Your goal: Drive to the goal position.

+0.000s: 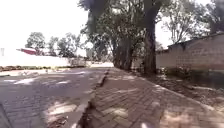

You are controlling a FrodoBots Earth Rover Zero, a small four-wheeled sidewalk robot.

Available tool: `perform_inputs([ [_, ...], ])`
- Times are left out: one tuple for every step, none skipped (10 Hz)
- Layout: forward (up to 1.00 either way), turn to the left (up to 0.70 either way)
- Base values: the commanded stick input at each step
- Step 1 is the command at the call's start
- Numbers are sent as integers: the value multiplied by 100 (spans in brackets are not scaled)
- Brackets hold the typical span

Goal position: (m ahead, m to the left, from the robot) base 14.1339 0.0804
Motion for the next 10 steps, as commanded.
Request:
perform_inputs([
  [70, 0],
  [70, 0],
  [70, 0],
  [70, 0],
  [70, 0],
  [70, 0],
  [70, 0],
  [70, 0],
  [70, 0],
  [70, 0],
])
